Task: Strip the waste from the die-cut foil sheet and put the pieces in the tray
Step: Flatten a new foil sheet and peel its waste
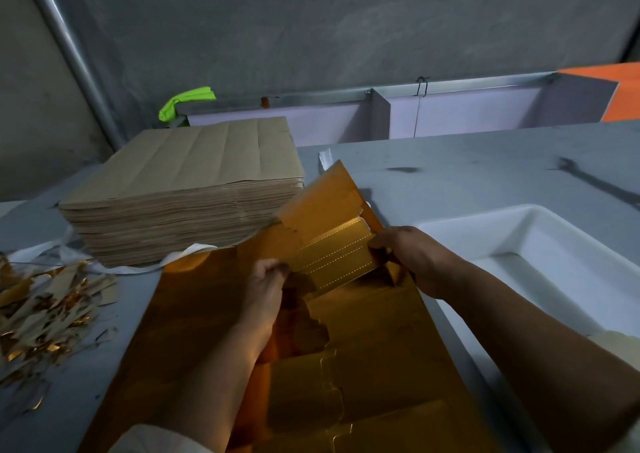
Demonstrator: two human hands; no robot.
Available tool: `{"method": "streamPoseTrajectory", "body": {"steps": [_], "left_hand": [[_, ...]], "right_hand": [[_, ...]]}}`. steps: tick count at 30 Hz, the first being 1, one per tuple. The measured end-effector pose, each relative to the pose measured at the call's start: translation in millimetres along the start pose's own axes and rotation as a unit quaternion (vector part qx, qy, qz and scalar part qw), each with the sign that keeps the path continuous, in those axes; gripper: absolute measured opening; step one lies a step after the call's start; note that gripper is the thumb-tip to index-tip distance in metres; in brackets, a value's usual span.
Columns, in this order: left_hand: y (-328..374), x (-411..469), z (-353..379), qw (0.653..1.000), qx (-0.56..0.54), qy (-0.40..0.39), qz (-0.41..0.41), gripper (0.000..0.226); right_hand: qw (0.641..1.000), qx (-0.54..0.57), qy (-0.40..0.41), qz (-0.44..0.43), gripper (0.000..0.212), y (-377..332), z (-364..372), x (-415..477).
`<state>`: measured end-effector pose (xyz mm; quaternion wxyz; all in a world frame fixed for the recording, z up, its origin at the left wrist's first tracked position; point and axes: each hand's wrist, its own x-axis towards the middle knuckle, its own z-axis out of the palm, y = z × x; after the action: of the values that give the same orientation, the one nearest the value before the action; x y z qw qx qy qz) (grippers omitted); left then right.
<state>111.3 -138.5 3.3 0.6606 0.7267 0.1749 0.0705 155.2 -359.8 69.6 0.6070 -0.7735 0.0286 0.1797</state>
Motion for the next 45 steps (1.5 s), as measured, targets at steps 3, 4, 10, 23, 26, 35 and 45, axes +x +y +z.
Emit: {"method": "streamPoseTrajectory", "body": {"steps": [3,4,10,23,26,35,45], "left_hand": [[0.7,2.1,1.1,1.000,0.006,0.026,-0.003,0.010],[1.4,1.5,1.6,1.000,0.002,0.023,-0.007,0.018],[6.4,-6.2,-2.1,0.998,-0.009,-0.037,-0.052,0.066],[9.8,-5.6,-5.1,0.994,-0.007,-0.100,-0.044,0.022],[9.6,-5.9,-5.3,0.993,-0.017,-0.106,-0.039,0.022],[6.5,-3.8,-6.5,0.992,-0.041,-0.111,-0.034,0.023],[2.2,-0.4,-9.3,0.992,-0.043,-0.116,-0.038,0.021]], "right_hand": [[1.000,0.018,-0.015,0.016,0.013,-0.5,-1.0,0.4],[1.000,0.019,-0.018,0.015,0.014,0.0,-1.3,1.1],[0.999,0.011,-0.034,-0.005,0.013,2.3,-1.3,0.0],[0.998,-0.045,-0.022,-0.022,0.036,0.5,3.8,-4.6],[0.999,-0.030,-0.020,-0.014,0.026,-1.0,6.2,-6.1],[1.000,-0.027,-0.004,0.007,0.047,0.1,5.6,-0.9],[0.999,0.006,0.023,0.025,0.041,4.0,4.5,3.3]]}}
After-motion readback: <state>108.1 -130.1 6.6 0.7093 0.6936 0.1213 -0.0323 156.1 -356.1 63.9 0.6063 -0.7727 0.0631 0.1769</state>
